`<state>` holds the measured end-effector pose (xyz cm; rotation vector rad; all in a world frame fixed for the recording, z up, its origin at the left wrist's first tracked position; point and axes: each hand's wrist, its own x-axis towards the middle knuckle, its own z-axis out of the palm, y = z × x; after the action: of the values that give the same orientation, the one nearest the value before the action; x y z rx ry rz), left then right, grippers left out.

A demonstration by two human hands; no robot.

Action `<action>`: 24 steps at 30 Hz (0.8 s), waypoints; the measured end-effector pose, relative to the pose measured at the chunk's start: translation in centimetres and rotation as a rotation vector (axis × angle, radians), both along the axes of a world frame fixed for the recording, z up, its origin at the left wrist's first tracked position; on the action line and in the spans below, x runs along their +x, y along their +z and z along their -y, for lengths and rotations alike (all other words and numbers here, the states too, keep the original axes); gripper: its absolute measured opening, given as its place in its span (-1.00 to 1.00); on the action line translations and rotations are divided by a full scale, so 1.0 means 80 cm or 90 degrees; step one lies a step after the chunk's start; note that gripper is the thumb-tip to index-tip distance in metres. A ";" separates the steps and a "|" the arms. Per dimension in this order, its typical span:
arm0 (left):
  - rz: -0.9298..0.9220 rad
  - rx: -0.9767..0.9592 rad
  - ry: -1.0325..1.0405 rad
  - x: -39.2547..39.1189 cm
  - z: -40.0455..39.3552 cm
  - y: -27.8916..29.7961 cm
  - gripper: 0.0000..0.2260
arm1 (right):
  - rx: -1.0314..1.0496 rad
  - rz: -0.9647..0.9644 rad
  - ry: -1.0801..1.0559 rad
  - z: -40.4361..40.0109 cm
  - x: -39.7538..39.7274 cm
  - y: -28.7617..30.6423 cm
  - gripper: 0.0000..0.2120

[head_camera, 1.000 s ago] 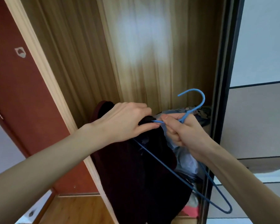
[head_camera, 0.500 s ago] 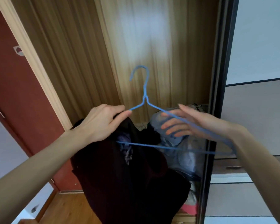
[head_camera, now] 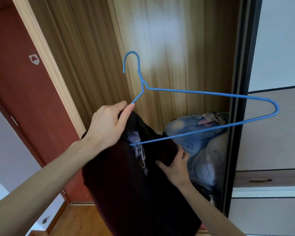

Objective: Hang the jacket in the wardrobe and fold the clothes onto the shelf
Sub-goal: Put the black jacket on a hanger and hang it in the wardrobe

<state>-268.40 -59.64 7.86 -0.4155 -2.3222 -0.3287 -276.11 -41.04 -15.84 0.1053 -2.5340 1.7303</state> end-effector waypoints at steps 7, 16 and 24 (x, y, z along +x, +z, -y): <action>0.037 0.031 -0.005 0.017 0.049 -0.008 -0.84 | -0.044 -0.127 0.007 -0.049 -0.063 0.031 -0.84; 0.140 -0.082 0.041 0.036 0.115 -0.047 -0.58 | 0.005 -0.215 0.155 -0.124 -0.062 0.223 -0.87; -0.030 -0.251 0.194 0.006 0.114 -0.067 -0.70 | 0.366 -0.281 0.095 -0.136 -0.022 0.308 -0.78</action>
<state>-267.91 -68.73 2.53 -0.2451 -2.3571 0.2884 -277.84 -30.16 8.84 0.6381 -2.6189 0.8237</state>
